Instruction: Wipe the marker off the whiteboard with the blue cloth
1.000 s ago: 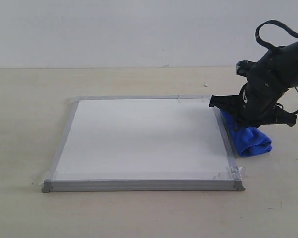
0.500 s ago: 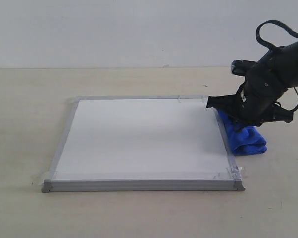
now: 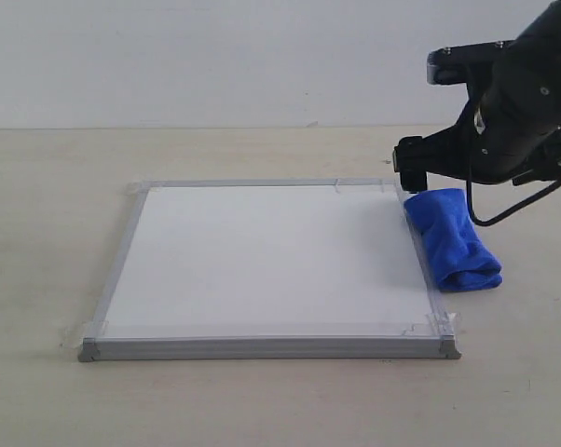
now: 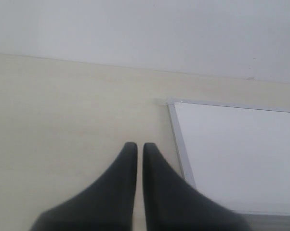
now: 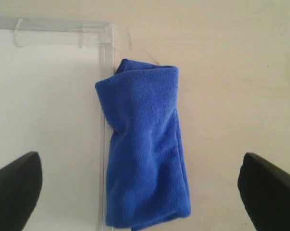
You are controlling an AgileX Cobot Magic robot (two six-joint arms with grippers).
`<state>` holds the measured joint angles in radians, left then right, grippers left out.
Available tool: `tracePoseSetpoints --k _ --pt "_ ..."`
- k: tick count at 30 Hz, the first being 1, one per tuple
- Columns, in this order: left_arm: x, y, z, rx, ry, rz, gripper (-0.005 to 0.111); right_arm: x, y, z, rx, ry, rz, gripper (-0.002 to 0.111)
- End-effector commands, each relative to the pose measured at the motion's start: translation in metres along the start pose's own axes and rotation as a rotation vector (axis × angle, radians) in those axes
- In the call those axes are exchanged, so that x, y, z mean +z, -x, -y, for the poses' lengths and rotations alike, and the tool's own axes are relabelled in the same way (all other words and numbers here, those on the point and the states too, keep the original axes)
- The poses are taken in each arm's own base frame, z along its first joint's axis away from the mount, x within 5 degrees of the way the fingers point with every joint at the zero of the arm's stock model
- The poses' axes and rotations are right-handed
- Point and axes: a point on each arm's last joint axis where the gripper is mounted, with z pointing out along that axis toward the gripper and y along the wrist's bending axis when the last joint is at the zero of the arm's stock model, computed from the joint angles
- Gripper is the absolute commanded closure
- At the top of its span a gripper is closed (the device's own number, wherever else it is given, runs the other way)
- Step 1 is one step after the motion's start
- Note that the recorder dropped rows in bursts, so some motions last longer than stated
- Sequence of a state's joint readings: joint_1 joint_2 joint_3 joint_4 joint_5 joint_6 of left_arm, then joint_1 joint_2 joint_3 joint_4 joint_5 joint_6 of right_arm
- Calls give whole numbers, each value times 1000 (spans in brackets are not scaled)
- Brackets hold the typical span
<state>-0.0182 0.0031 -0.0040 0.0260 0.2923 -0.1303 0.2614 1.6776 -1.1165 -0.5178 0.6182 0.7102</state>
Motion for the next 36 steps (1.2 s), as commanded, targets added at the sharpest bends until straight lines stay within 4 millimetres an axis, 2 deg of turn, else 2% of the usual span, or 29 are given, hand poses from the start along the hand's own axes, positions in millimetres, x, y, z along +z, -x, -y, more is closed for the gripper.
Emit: tracePoseSetpoints --k 1,5,7,9,16,17,21,25,32,36 --pt "0 -1 0 -2 -5 -4 102 -31 -6 -10 -99 -23 -10 8" --pt "0 -1 0 -2 -5 -4 102 -50 -11 -10 -155 -85 -20 8" --pt "0 -1 0 -2 -5 -4 102 -58 -13 -7 -157 -117 -35 13" --pt "0 -1 0 -2 -5 -4 102 -63 -15 -2 -157 -145 -59 28" --pt "0 -1 0 -2 -5 -4 102 -81 -19 -2 -128 -122 -70 104" --pt "0 -1 0 -2 -5 -4 102 -86 -21 -4 -136 -112 -59 108" --pt "0 -1 0 -2 -5 -4 102 -107 -33 -16 -185 -37 3 108" --pt "0 -1 0 -2 -5 -4 102 -129 -57 -24 -222 41 47 108" --pt "0 -1 0 -2 -5 -4 102 -151 -104 -17 -254 119 53 108" --pt "0 -1 0 -2 -5 -4 102 -159 -116 -10 -225 149 30 108"
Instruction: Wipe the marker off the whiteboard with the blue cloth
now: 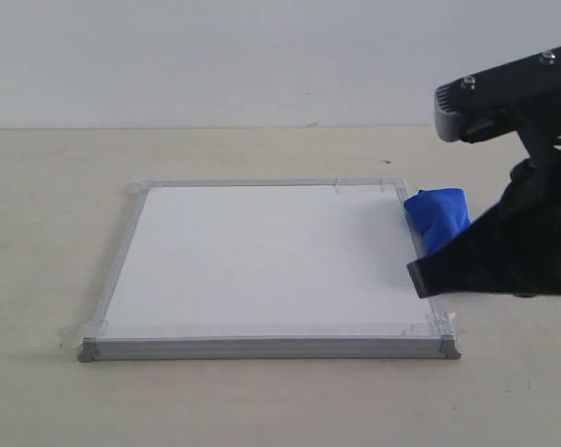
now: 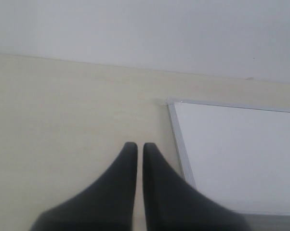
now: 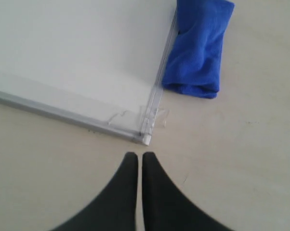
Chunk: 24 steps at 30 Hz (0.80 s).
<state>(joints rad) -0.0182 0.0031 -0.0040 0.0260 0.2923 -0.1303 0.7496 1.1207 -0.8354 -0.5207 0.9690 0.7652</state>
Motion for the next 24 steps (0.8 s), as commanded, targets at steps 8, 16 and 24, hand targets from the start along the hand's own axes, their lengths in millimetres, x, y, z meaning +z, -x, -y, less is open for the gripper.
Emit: tracePoseSetpoints --k 8,16,24 --pt "0 -1 0 -2 -5 -4 102 -8 -8 2 22 40 23 108" --pt "0 -1 0 -2 -5 -4 102 -6 -6 -1 13 74 67 108" --pt "0 -1 0 -2 -5 -4 102 0 -24 10 32 322 425 108"
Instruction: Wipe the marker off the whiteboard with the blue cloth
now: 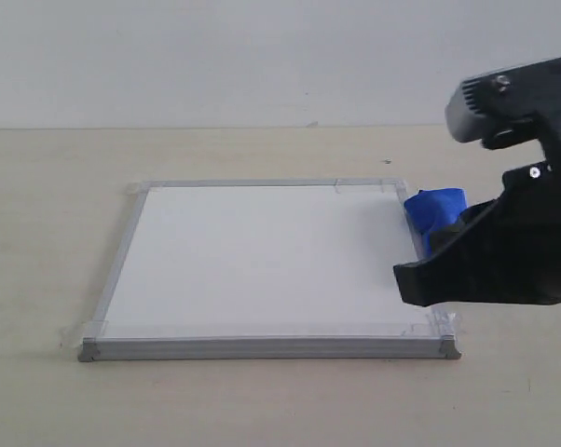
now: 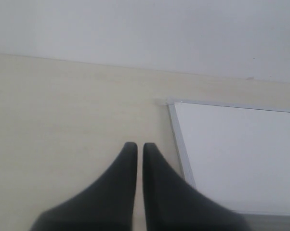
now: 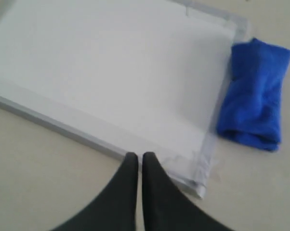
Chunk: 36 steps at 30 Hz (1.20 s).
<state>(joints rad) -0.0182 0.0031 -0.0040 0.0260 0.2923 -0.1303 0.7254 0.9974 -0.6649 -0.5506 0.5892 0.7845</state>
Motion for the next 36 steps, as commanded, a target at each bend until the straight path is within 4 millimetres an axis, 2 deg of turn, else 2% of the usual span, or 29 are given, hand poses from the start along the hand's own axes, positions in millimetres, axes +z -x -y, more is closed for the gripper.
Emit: tracePoseSetpoints --k 1,4,8,14,21,26,29,36 --pt "0 -1 0 -2 -5 -4 102 -7 -12 16 46 111 227 108" --pt "0 -1 0 -2 -5 -4 102 -10 -30 35 116 117 357 108" --pt "0 -1 0 -2 -5 -4 102 -28 -50 48 173 143 592 108" --pt "0 -1 0 -2 -5 -4 102 -47 -84 57 212 73 783 108" --pt "0 -1 0 -2 -5 -4 102 -56 -110 61 257 12 918 108" --pt "0 -1 0 -2 -5 -4 102 -69 -113 55 355 134 1071 108" --pt "0 -1 0 -2 -5 -4 102 -77 -109 50 290 188 1160 108" --pt "0 -1 0 -2 -5 -4 102 -77 -109 50 321 210 1157 108"
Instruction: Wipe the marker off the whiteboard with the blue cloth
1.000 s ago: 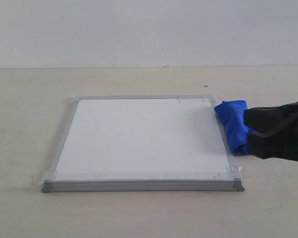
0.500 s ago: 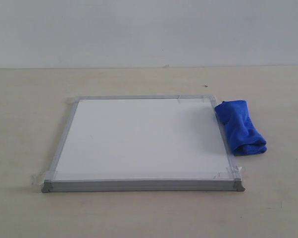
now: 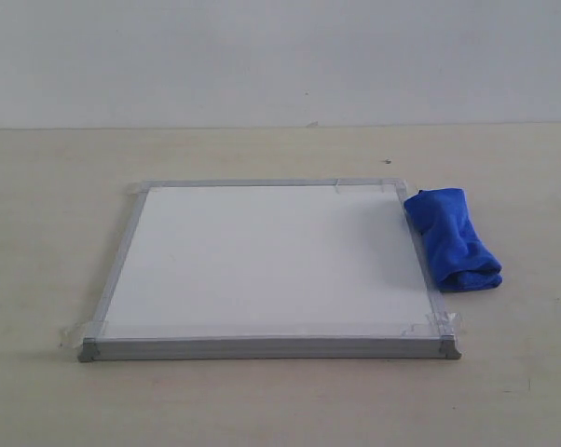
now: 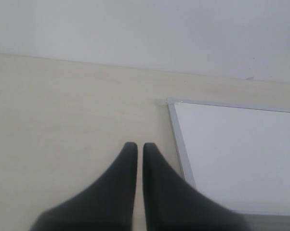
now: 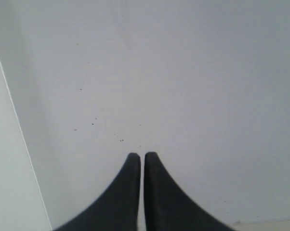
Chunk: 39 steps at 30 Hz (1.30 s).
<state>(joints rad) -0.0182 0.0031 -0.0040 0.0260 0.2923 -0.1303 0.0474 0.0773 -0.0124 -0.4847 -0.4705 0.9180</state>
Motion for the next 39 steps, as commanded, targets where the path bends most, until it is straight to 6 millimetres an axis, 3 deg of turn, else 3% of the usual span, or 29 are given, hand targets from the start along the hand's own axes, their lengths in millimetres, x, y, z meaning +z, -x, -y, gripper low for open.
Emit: tracePoseSetpoints --k 1,4,7,9,12,16,26,39 --pt "0 -1 0 -2 -5 -4 102 -1 0 0 17 4 10 108" --pt "0 -1 0 -2 -5 -4 102 -1 -4 6 -19 -61 -38 108" --pt "0 -1 0 -2 -5 -4 102 -6 -15 25 -4 -266 -140 108" --pt "0 -1 0 -2 -5 -4 102 -13 -29 35 12 -391 -300 108" --pt "0 -1 0 -2 -5 -4 102 -19 -35 36 -165 -384 -412 108" --pt "0 -1 0 -2 -5 -4 102 -29 -47 40 -239 -419 -585 108" --pt "0 -1 0 -2 -5 -4 102 -30 -48 41 -348 -393 -624 108" --pt "0 -1 0 -2 -5 -4 102 -30 -48 41 -331 -395 -623 108"
